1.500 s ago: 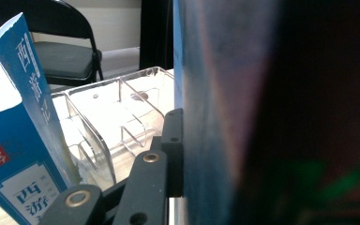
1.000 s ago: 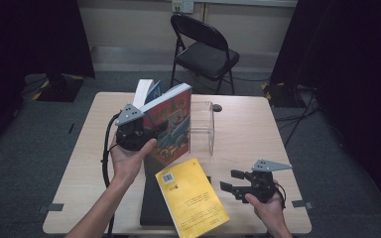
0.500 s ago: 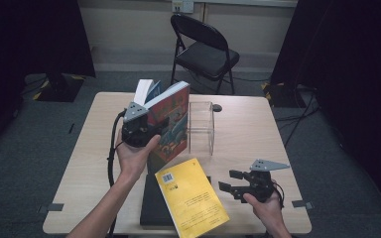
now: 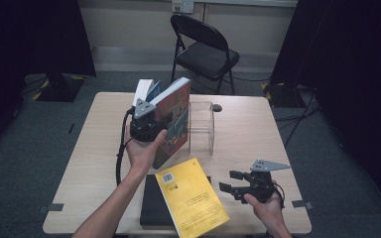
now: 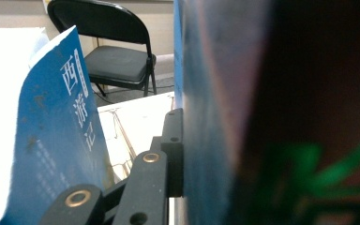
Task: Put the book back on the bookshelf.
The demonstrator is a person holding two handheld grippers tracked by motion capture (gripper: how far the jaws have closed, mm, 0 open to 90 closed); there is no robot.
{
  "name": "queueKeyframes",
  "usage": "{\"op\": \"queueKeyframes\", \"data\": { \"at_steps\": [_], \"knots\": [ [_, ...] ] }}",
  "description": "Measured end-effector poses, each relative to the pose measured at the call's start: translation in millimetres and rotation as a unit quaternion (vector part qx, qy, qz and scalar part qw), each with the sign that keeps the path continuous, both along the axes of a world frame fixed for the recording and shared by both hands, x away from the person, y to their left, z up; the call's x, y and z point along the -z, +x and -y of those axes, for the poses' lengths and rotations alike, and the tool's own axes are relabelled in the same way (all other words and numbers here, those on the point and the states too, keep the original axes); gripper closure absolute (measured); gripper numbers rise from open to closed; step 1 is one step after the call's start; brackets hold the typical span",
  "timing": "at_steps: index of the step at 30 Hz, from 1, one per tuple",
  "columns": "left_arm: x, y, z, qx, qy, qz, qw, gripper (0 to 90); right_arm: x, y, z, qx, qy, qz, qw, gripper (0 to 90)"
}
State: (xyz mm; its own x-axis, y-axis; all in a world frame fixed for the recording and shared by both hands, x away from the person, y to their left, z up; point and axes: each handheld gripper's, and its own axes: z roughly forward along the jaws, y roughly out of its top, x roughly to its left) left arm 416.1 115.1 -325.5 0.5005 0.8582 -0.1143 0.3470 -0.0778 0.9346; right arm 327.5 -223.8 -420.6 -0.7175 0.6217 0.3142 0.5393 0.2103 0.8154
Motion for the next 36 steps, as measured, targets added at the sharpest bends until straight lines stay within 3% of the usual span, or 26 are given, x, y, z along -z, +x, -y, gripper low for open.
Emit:
{"op": "queueKeyframes", "data": {
  "at_steps": [20, 25, 36],
  "knots": [
    [17.7, 25.0, 18.1, -0.036, -0.006, 0.021, 0.9991, 74.7, 3.9, -0.8, -1.9, -0.007, -0.003, -0.005, 1.0, 28.8],
    [23.2, 25.7, 22.1, -0.042, 0.011, 0.029, 0.9986, 74.7, 4.7, -1.3, -1.7, -0.004, -0.001, -0.007, 1.0, 28.8],
    [50.9, 25.3, 26.5, -0.055, 0.001, 0.023, 0.9982, 74.7, 4.9, -1.4, -0.5, -0.005, 0.001, -0.009, 0.9999, 28.8]
  ]
}}
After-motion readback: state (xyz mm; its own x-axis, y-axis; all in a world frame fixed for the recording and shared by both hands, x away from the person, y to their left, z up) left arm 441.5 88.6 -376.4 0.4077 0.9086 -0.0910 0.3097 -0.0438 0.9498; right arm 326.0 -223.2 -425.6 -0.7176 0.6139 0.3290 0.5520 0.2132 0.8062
